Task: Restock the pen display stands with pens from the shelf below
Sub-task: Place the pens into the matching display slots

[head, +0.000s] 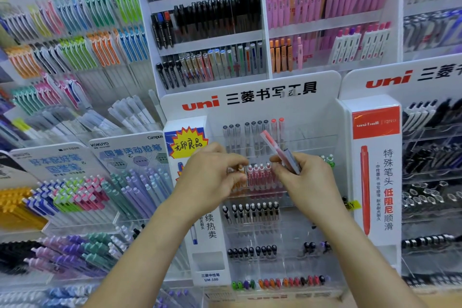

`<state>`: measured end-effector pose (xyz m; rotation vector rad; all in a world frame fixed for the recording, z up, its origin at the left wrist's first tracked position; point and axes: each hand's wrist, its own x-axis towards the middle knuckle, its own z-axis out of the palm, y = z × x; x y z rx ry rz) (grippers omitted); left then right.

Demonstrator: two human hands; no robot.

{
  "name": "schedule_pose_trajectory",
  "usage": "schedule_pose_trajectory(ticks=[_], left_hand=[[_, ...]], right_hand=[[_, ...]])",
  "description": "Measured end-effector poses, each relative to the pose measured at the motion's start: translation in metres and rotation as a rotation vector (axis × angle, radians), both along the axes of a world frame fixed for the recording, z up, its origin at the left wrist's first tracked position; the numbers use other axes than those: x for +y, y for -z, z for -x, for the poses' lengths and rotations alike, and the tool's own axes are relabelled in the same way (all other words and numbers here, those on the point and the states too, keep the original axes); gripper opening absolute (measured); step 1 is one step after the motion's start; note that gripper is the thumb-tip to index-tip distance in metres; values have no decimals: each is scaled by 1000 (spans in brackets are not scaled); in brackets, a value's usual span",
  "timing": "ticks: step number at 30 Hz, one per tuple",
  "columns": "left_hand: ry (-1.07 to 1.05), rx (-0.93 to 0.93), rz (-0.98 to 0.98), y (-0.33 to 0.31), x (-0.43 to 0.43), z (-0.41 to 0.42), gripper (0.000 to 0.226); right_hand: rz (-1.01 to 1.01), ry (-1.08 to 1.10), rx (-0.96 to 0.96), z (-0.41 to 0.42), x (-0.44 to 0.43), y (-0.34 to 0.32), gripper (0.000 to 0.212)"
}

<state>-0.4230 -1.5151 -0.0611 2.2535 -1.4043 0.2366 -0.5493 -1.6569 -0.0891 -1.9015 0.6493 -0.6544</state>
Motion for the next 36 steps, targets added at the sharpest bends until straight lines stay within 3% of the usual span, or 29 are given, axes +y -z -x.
schedule_pose_trajectory(ticks=[5,11,15,18,20,23,26,31,36], left_hand=[[-55,8,-44,1,-3,4,33],[23,-139,15,4,1,6,27],[61,-152,2,10,3,-3,32],[59,-114,-15,11,6,-5,47],[14,0,109,5,9,1,45],[-11,361,375,-16,6,20,28],[52,701,413,-34,-1,32,29],[33,824,519,-41,-5,35,16],[88,803,759,-60,-4,24,24]], right_hand=[[-116,-73,-47,1,1,-1,24],[-827,-396,-276,8,5,-7,28],[-1023,-603,-326,11,7,-8,35],[-1036,-670,-298,14,9,-9,35],[-1031,-715,-269,17,10,-8,35],[-974,-792,-218,18,12,-7,30],[-848,-786,-147,18,18,-7,26],[-617,-681,-44,23,24,-12,25],[-374,-416,-20,44,11,-18,40]])
